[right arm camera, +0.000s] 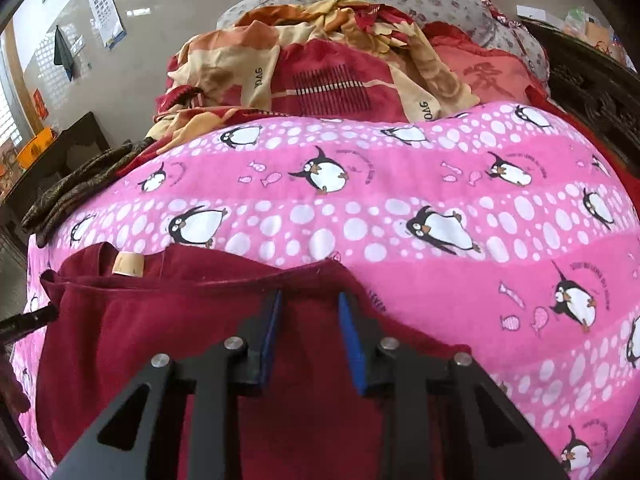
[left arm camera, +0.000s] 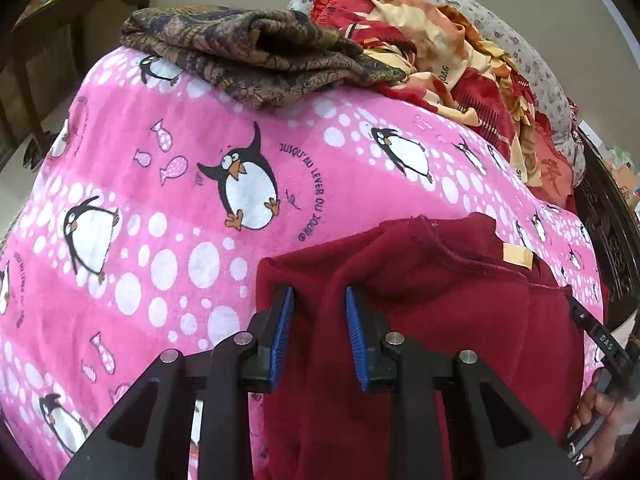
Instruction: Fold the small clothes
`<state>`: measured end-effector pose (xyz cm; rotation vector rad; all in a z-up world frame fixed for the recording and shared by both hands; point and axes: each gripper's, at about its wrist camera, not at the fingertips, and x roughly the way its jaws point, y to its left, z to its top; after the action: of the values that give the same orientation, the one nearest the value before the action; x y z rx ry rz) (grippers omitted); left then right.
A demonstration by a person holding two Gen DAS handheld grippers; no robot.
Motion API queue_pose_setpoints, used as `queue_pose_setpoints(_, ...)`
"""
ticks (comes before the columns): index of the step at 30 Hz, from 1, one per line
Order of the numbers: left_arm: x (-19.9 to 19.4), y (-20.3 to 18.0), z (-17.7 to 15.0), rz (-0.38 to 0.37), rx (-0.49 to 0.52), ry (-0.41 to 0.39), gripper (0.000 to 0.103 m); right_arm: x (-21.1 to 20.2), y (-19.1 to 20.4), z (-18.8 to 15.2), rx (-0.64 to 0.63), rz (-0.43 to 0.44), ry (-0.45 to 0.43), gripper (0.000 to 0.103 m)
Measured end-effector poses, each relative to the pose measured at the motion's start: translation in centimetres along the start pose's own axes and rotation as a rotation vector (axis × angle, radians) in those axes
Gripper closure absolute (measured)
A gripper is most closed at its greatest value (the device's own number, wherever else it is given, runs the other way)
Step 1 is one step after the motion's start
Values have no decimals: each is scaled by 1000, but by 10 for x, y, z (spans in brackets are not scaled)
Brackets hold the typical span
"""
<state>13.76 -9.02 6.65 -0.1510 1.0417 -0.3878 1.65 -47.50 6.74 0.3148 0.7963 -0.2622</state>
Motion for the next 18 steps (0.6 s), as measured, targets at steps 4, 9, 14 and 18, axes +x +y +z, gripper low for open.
queue_pose_setpoints(4, -20, -3, -13, -11, 25, 3, 96, -32, 18, -5, -28, 17, -30, 69)
queue_pose_setpoints(9, -42, -3, -38, -7, 67, 12, 96, -56, 77, -14, -173, 148, -19, 66)
queue_pose_setpoints(14, -55, 3, -70, 27, 99, 31, 96, -34, 154, -26, -300, 258, 39, 66)
queue_pose_setpoints(18, -56, 9, -86, 41, 110, 43, 95, -11, 207, -30, -380, 277, 55, 66)
